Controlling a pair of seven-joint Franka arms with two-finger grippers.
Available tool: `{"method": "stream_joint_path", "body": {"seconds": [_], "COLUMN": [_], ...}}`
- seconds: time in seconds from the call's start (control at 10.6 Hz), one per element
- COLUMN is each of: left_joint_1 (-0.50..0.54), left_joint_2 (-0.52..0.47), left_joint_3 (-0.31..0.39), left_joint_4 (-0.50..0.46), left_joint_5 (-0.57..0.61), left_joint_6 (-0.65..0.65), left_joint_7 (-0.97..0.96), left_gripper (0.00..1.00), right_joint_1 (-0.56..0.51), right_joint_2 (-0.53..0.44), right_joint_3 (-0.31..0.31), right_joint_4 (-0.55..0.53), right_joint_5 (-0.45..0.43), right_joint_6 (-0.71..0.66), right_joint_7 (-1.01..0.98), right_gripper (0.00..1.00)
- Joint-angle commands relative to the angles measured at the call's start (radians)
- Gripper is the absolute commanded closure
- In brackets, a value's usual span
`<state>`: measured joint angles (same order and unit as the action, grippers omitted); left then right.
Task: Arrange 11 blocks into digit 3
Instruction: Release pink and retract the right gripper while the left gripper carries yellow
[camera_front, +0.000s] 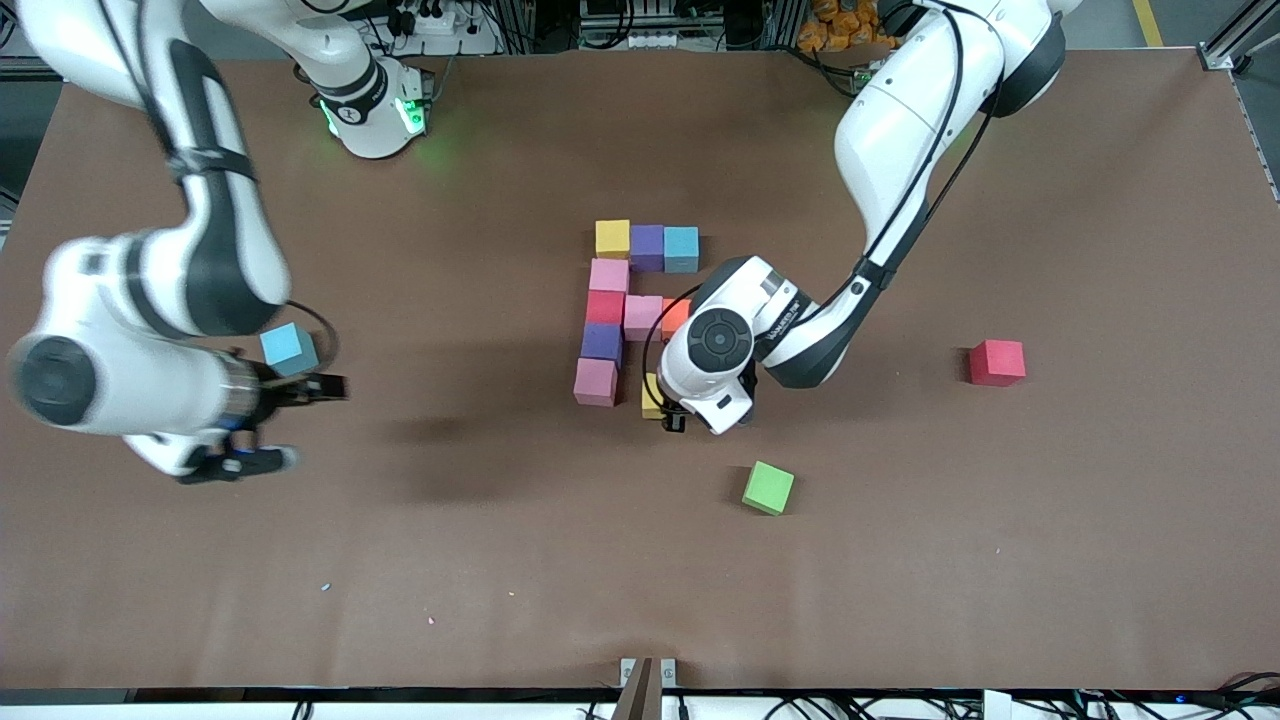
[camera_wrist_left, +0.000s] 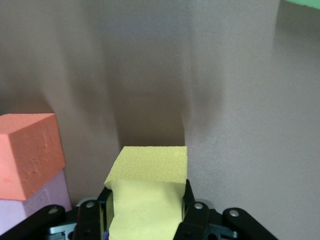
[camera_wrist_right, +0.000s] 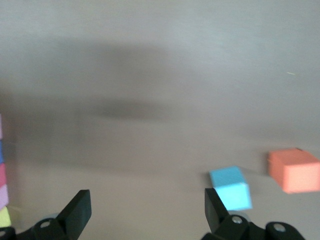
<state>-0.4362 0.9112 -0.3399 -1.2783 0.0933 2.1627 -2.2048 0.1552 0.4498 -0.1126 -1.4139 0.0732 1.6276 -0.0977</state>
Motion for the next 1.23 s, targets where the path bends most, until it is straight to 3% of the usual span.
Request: {"method": "stream_joint_path", "body": {"seconds": [0.0, 0.28, 0.66, 0.75, 1.04, 1.13], "left_joint_1": [-0.015, -0.035, -0.042, -0.044, -0.049, -0.05], "left_joint_2": [0.017, 0.023, 0.031, 0.032, 0.035, 0.037], "left_joint_3": [0.009, 0.013, 0.015, 0.013, 0.013, 0.013], "left_joint_4": [0.031, 0.031, 0.031, 0.031, 0.033, 0.033], "left_joint_5": [-0.03, -0.05, -0.05, -0.05, -0.05, -0.05], "left_joint_6": [0.003, 0.032, 0.049, 0.055, 0.063, 0.063], "left_joint_7": [-0.018, -0.048, -0.055, -0.055, -0.056, -0.056], "left_gripper": [0.95, 0.95, 0.95, 0.95, 0.95, 0.95], "right_joint_1": [-0.113, -0.178, -0.186, -0.206, -0.265, -0.261], "right_joint_2": [-0.097, -0.167, -0.425, -0.468, -0.509, -0.516], "right_joint_3": [0.013, 0.013, 0.013, 0.025, 0.149, 0.152], "right_joint_4": [-0.05, -0.06, -0.293, -0.348, -0.37, -0.372], "right_joint_5": [-0.041, -0.062, -0.148, -0.148, -0.148, -0.148], "right_joint_6": [-0.053, -0.109, -0.034, -0.002, -0.02, -0.02], "right_joint_7": [-0.144, -0.18, -0.169, -0.168, -0.093, -0.093], "right_gripper": [0.0, 0.0, 0.0, 0.0, 0.0, 0.0]}}
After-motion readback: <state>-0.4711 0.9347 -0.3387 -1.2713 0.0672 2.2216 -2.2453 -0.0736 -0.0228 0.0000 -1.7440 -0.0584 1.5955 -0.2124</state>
